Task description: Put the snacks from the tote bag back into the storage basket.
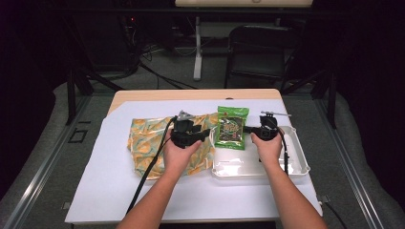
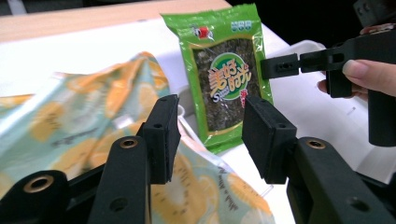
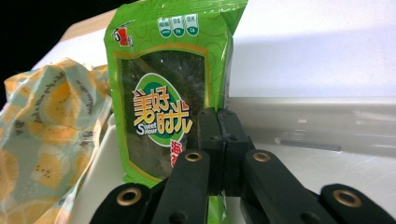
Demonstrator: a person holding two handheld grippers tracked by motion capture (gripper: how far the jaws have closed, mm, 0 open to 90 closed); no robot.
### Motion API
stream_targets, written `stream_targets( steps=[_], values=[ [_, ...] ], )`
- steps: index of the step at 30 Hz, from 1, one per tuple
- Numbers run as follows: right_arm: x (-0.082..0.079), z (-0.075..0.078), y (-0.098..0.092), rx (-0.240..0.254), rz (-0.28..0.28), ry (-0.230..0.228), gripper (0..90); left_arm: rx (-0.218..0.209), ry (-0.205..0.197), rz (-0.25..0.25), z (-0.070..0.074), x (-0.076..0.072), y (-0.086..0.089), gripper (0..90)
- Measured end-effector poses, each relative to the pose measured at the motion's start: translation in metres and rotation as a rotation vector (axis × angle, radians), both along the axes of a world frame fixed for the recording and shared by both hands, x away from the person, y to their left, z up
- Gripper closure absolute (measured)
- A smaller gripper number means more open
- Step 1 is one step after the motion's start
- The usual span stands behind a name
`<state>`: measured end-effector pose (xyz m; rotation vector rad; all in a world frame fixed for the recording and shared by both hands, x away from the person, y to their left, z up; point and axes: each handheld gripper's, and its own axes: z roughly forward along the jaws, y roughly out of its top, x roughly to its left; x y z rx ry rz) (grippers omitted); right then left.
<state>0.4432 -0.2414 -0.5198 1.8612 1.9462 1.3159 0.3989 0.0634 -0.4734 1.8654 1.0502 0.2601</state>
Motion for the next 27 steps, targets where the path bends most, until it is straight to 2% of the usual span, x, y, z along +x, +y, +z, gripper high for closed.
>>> stream_targets(
  steps=[6,11,13,14,23,27],
  values=[
    [0.006,0.003,0.004,-0.019,-0.024,0.025,90.0,-0.051,-0.014,0.016,-0.001,-0.009,0.023,56.1],
    [0.01,0.003,0.005,-0.033,-0.023,0.055,90.0,-0.076,-0.024,0.033,-0.003,-0.015,0.044,56.0],
    [0.012,0.004,0.007,-0.031,-0.041,0.057,90.0,-0.083,-0.023,0.04,-0.004,-0.017,0.052,56.1],
    [0.012,0.005,0.007,-0.043,-0.03,0.063,90.0,-0.084,-0.024,0.04,-0.005,-0.017,0.056,56.0],
    [0.014,0.007,0.011,-0.054,-0.036,0.051,90.0,-0.134,-0.02,0.06,-0.016,-0.026,0.081,56.0],
    [0.015,0.008,0.012,-0.06,-0.023,0.047,89.7,-0.127,-0.009,0.069,-0.018,-0.027,0.087,56.0]
  ],
)
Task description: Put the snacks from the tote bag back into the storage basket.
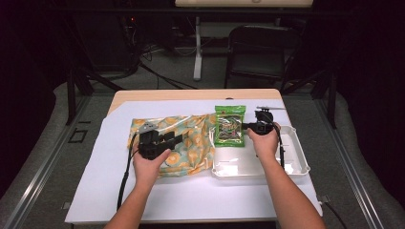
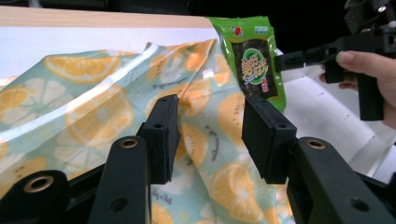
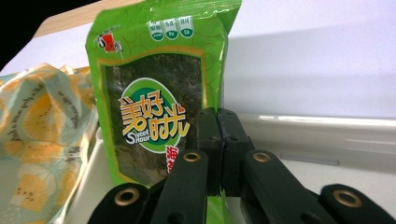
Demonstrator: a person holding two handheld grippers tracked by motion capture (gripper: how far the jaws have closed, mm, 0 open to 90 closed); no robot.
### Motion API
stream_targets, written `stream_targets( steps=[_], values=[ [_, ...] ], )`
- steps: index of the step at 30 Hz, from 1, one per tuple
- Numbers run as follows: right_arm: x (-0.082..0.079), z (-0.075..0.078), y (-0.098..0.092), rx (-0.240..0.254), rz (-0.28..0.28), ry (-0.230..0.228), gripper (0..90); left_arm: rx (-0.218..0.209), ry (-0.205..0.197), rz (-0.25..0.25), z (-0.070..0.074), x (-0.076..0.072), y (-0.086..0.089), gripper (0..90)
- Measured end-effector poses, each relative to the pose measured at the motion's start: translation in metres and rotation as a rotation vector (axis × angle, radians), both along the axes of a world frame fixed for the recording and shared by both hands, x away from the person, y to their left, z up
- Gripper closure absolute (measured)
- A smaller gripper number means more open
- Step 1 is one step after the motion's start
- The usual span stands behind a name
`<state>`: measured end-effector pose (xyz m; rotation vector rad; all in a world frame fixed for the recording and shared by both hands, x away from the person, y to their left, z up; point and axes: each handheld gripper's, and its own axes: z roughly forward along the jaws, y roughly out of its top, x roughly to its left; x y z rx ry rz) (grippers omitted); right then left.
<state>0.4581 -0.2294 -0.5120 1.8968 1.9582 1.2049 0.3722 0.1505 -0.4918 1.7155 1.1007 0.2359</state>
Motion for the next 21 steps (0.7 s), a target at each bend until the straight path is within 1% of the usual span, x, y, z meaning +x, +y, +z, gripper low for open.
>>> stream_targets(
  steps=[2,3,4,6,12,13,15,16,20,21],
  values=[
    [0.0001,0.0003,0.0008,0.0,-0.001,-0.003,89.7,-0.006,-0.006,0.006,0.0009,-0.0011,0.0027,56.0],
    [0.0003,-0.0002,0.0018,0.004,-0.007,-0.013,89.8,-0.008,-0.008,0.007,0.0011,-0.0015,0.0036,56.0],
    [0.0001,0.0,0.002,0.002,0.0,-0.005,89.8,-0.012,-0.009,0.01,0.0009,-0.0019,0.004,56.0],
    [-0.0003,-0.0006,0.003,-0.012,0.005,-0.006,89.9,-0.004,-0.005,0.007,0.0003,-0.002,0.005,56.0],
    [-0.0016,-0.0006,0.0046,-0.023,0.011,-0.01,89.8,-0.006,-0.004,0.016,-0.0018,-0.0018,0.0054,56.0],
    [-0.002,-0.0006,0.0052,-0.019,0.003,-0.009,89.6,-0.004,-0.004,0.016,-0.0017,-0.0018,0.0061,56.0],
    [-0.0028,-0.0004,0.0049,-0.019,0.006,-0.003,89.4,-0.007,-0.002,0.019,-0.0017,-0.0016,0.0071,56.0],
    [-0.0031,-0.0003,0.0045,-0.021,0.013,-0.004,89.2,-0.011,-0.003,0.023,-0.0022,-0.0016,0.0071,56.0],
    [-0.004,0.0002,0.0049,-0.023,0.009,-0.011,88.8,-0.005,0.0,0.023,-0.0026,-0.0016,0.0094,56.0],
    [-0.0041,0.0004,0.005,-0.017,0.009,-0.012,88.1,-0.006,-0.001,0.025,-0.0026,-0.0016,0.0096,56.0]
  ],
)
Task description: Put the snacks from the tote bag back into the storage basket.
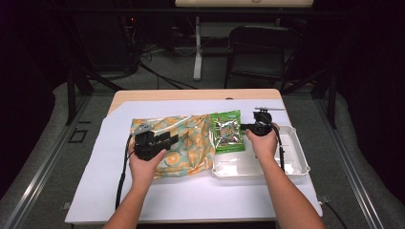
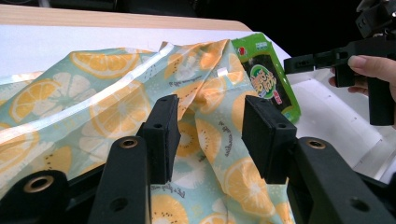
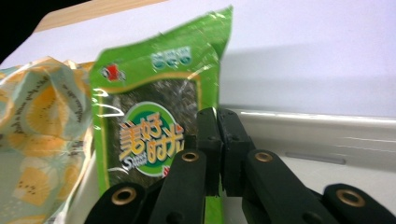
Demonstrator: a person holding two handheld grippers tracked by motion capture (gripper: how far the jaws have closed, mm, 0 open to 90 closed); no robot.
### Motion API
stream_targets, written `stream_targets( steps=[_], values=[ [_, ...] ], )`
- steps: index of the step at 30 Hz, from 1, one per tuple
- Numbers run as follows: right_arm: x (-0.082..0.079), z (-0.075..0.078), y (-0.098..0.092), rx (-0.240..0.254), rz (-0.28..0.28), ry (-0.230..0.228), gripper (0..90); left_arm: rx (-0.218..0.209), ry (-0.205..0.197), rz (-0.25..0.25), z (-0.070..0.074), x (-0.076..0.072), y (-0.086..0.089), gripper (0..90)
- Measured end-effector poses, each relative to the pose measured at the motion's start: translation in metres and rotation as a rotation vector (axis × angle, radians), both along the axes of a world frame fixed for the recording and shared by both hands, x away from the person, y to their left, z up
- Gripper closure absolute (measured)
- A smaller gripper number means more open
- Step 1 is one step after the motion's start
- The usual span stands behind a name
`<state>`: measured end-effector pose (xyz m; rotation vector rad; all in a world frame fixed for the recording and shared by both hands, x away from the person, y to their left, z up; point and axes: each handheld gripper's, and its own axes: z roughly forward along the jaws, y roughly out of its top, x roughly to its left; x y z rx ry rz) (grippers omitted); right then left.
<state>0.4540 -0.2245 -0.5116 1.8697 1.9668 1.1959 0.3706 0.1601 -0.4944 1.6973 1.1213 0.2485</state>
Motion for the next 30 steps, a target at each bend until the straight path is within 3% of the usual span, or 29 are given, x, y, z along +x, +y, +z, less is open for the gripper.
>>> stream_targets(
  steps=[30],
  values=[
    [-0.0056,0.0063,0.0014,-0.017,-0.002,-0.028,71.4,-0.003,-0.006,0.021,-0.0015,-0.0001,0.005,54.8]
  ],
)
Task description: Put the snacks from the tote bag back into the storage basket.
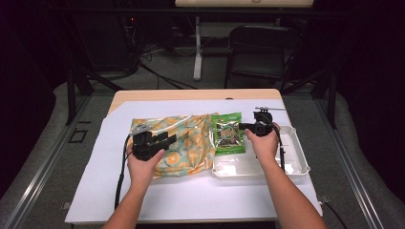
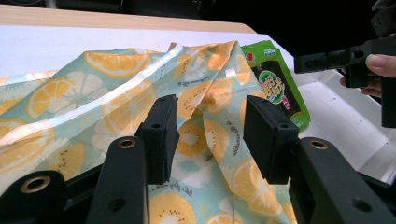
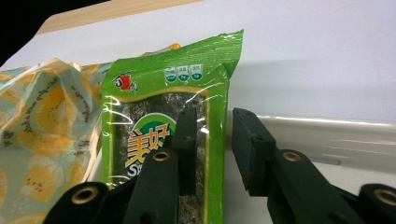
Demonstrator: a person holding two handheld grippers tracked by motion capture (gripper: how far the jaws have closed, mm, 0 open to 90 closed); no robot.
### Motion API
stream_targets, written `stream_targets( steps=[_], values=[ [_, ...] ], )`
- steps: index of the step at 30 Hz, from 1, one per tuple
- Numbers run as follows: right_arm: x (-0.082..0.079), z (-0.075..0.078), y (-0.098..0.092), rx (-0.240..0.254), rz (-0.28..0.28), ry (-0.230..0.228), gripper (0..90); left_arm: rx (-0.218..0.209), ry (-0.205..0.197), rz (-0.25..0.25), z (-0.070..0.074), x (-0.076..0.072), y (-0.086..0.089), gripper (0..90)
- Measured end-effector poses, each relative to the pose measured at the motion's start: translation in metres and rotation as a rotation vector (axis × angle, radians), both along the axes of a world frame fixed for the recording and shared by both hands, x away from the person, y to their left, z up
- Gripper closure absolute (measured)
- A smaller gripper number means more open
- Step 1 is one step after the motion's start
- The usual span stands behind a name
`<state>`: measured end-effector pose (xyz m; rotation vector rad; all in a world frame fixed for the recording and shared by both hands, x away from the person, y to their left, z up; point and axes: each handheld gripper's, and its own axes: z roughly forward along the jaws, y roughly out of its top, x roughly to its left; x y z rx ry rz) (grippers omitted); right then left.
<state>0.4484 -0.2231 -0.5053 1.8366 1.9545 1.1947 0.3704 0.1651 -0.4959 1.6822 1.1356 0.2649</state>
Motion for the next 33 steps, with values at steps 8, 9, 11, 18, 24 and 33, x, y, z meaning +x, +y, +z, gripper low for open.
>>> stream_targets(
  steps=[8,9,11,18,24,33],
  values=[
    [-0.007,0.007,0.002,-0.025,0.027,-0.025,69.7,0.0,0.0,0.004,0.0,0.0,0.002,54.6],
    [-0.009,0.008,0.002,-0.026,0.035,-0.03,69.3,-0.001,0.001,0.004,0.0,0.0,0.002,54.6],
    [-0.012,0.011,0.003,-0.034,0.048,-0.027,68.4,-0.006,0.0,0.009,0.001,0.0,0.003,54.5],
    [-0.025,0.023,0.008,-0.043,0.096,-0.063,64.6,-0.004,-0.002,0.015,0.001,-0.001,0.006,53.9],
    [-0.039,0.034,0.013,-0.05,0.148,-0.098,59.4,0.0,-0.005,0.02,0.001,-0.001,0.008,53.7],
    [-0.062,0.041,0.025,-0.086,0.252,-0.165,46.2,0.021,-0.022,0.026,0.002,-0.002,0.01,53.0]
  ],
)
